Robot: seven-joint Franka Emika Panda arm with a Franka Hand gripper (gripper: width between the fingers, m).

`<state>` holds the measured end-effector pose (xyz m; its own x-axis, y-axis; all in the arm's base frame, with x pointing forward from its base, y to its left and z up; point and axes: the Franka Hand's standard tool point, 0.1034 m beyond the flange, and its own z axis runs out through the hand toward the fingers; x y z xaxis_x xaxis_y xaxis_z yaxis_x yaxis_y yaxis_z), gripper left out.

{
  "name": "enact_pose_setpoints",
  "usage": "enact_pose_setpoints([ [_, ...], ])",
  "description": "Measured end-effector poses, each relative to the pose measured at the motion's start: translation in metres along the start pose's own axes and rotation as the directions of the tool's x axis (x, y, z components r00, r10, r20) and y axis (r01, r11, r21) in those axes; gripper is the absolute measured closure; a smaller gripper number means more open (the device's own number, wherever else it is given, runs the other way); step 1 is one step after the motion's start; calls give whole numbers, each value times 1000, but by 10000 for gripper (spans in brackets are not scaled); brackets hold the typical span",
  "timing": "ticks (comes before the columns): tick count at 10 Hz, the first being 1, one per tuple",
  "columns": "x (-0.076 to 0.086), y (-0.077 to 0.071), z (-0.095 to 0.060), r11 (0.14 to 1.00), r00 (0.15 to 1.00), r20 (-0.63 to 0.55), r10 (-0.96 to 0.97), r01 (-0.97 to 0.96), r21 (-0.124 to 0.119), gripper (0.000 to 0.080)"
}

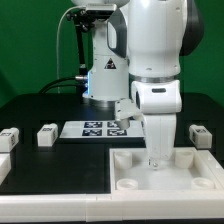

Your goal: Assemble one leg

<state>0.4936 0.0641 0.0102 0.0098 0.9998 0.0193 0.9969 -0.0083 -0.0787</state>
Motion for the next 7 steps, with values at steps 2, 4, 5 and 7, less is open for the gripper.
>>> enact_pose_setpoints([
  [2,0,0,0,1000,1000,0,0,0,0,151],
  [4,0,0,0,1000,1000,0,0,0,0,150],
  [5,0,0,0,1000,1000,0,0,0,0,150],
  [7,-7,-6,-6,1000,1000,0,27,-27,-5,150],
])
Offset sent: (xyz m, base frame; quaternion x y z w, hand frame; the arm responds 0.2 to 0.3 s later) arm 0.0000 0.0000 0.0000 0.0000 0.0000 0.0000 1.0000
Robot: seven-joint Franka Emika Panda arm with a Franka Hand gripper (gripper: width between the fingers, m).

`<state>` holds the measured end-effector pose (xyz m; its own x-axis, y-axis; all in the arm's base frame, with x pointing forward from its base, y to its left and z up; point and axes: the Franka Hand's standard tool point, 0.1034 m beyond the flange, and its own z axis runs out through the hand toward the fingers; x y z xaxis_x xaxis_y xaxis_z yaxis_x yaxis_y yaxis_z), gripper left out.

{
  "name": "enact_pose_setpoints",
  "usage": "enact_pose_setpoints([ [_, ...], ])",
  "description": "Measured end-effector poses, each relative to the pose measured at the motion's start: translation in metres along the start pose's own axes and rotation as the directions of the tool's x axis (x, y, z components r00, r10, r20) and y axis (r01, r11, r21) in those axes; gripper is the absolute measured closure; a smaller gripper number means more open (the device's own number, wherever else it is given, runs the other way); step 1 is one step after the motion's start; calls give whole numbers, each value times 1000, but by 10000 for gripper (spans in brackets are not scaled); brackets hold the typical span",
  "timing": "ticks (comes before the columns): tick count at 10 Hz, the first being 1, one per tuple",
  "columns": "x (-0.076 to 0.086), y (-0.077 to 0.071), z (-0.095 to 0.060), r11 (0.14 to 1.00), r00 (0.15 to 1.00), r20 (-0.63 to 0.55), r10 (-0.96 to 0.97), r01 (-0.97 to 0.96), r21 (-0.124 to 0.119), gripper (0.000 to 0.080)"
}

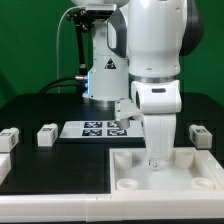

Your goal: Assemble one leg

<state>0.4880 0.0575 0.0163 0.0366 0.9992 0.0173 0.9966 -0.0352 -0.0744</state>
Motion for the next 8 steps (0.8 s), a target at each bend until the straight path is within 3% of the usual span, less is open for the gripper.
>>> enact_pose_setpoints([
  [2,0,-12,-20,996,996,8,85,-85,-20,150],
  [5,14,-25,-50,969,971,5,239,-238,-59,150],
  [8,18,-26,-50,944,946,-4,324,-324,-57,150],
])
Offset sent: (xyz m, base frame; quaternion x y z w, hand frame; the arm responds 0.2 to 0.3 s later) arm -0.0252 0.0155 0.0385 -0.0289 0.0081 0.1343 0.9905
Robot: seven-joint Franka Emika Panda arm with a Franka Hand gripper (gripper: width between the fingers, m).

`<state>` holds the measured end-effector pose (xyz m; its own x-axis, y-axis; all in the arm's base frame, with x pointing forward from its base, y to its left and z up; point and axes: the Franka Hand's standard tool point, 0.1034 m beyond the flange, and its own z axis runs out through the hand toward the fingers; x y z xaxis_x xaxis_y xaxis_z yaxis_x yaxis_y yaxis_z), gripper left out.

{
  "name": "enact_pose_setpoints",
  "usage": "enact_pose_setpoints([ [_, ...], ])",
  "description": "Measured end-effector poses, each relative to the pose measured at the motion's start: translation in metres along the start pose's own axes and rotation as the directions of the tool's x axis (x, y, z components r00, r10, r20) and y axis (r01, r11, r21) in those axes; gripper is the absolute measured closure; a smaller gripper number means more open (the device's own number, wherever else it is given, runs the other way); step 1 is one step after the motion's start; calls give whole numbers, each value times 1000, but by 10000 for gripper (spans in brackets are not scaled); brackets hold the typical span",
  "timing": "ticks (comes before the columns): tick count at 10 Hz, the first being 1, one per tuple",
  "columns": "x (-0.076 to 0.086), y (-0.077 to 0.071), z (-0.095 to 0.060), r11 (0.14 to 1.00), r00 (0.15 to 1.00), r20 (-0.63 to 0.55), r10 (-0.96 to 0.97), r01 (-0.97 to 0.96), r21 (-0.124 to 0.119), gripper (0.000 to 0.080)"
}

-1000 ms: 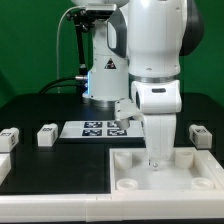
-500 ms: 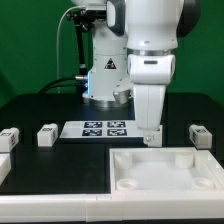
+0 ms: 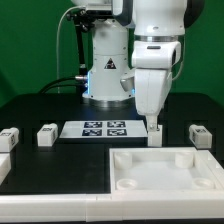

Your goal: Assemble one leg

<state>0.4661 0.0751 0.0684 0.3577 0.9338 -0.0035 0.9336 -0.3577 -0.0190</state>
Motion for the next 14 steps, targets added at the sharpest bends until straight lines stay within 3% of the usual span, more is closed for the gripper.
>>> enact_pose_setpoints([
  [4,2,-2,0,933,933,-6,360,-360,11,150],
  [6,2,-11,5,764,764,-10,645,-645,29,150],
  [8,11,-22,7,657,657,-4,754,-753,34,150],
  [10,22,-38,11,664,664,4,748,-747,40,150],
  [12,52,-62,7,615,616,5,788,-787,48,150],
  [14,76,-75,4,587,588,5,809,-807,64,150],
])
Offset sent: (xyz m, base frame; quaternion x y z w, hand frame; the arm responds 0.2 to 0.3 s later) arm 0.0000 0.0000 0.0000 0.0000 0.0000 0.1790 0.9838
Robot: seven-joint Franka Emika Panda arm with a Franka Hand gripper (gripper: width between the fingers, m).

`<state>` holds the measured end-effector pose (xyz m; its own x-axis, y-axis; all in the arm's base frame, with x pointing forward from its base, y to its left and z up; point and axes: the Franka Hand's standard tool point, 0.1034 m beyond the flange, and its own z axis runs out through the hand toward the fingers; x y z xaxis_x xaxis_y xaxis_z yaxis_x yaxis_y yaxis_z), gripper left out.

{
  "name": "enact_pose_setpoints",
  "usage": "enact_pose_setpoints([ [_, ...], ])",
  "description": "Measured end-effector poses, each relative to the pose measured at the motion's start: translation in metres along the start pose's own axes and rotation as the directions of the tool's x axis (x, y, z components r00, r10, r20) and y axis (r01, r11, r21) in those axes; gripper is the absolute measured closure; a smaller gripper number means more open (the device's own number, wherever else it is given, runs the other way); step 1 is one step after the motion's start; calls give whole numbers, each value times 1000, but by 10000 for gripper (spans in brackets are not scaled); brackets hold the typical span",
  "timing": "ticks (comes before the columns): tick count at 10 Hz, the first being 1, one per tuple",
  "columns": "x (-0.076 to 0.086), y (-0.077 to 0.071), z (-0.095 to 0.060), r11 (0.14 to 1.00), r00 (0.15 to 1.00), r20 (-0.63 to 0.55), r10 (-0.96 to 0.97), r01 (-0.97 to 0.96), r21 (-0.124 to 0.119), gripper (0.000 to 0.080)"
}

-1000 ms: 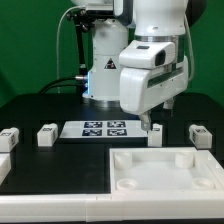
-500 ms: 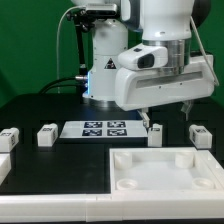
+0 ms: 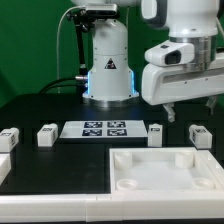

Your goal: Assemble one leg

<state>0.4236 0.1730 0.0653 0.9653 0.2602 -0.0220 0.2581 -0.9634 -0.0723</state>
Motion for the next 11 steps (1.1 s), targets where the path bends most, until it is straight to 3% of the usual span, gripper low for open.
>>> enact_pose_setpoints([
  [1,3,-7,2,1000,1000,0,11,-11,6,150],
  [5,-1,-7,4,1000,997,72,4,-3,-2,150],
  [6,-7,-5,2,1000,980,200,3,0,-14,150],
  [7,-2,-5,2,1000,968,252,10,-7,-15,150],
  [9,-16,2,4,997,866,493,81,-63,-52,150],
  [10,-18,1,9,995,827,552,103,-81,-65,150],
  [11,-28,1,8,995,726,680,100,-68,-74,150],
])
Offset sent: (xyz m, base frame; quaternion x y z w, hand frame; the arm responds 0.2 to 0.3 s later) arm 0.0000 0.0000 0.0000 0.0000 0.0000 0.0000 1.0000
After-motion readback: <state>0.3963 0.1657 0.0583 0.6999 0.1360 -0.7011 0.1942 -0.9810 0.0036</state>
